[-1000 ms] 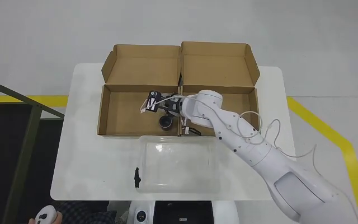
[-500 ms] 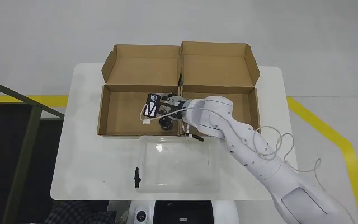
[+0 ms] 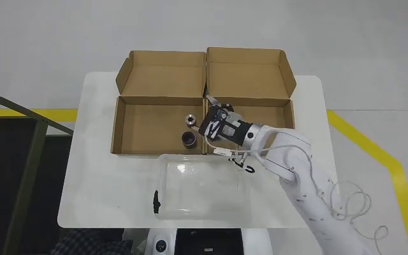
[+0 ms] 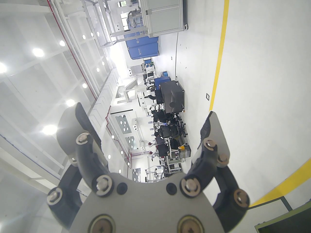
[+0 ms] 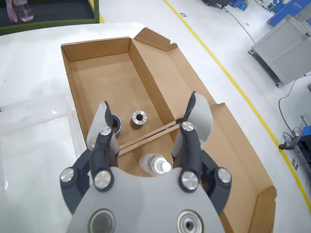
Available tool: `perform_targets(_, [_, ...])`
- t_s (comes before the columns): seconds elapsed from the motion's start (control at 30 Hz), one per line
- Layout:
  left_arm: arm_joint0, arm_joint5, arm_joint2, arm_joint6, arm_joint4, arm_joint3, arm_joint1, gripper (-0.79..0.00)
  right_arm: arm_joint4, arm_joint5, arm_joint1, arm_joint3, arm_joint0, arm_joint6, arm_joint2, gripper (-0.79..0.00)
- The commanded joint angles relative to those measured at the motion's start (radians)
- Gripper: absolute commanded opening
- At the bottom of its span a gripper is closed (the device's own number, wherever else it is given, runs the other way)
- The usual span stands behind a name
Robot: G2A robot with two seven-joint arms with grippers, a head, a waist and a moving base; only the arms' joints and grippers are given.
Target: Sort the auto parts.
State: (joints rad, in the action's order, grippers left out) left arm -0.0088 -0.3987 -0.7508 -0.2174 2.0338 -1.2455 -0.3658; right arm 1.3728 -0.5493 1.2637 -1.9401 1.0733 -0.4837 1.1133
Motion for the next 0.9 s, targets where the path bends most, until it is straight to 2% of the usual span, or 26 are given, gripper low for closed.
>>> perform_targets(0.0, [0.0,0.0,0.0,0.0,0.0,0.0,0.0,0.0,0.008,-0.001,-0.009,-0.03,0.047,0.034,0.055,-0.095])
perform_targets(0.07, [0.0,0.0,0.0,0.0,0.0,0.0,0.0,0.0,0.008,-0.009,-0.019,-0.061,0.102,0.08,0.115,0.0])
perform_targets(0.4, [0.0,0.0,0.0,0.0,0.0,0.0,0.0,0.0,-0.008,-0.058,-0.054,-0.127,0.326,0.265,0.345,0.0])
perform_targets(0.87, [0.0,0.0,0.0,0.0,0.0,0.0,0.0,0.0,-0.027,-0.025,-0.071,-0.083,0.566,0.535,0.542,0.0])
